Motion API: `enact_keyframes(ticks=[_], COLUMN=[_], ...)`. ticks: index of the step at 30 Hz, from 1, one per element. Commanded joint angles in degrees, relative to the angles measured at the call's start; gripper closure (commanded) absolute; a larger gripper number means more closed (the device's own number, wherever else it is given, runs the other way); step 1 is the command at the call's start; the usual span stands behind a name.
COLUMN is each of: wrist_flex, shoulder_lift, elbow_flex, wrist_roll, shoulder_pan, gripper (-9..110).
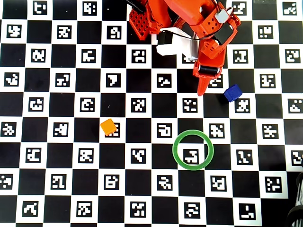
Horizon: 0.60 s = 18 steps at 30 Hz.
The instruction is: Grab the red cube then put it in the green circle then put the blue cube on top and finally the orange cube on top
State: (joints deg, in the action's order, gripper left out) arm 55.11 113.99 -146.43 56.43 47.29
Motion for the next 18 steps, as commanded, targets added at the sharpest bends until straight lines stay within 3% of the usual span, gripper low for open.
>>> enact_keyframes(ticks=[1, 18], wrist_flex=[1.1, 0.4], shoulder_lift=[0.4, 0.9], elbow_flex=[-1.1, -1.9], wrist_roll=[3.9, 5.5], shoulder_pan=[-0.3, -0.5], gripper=[77, 90])
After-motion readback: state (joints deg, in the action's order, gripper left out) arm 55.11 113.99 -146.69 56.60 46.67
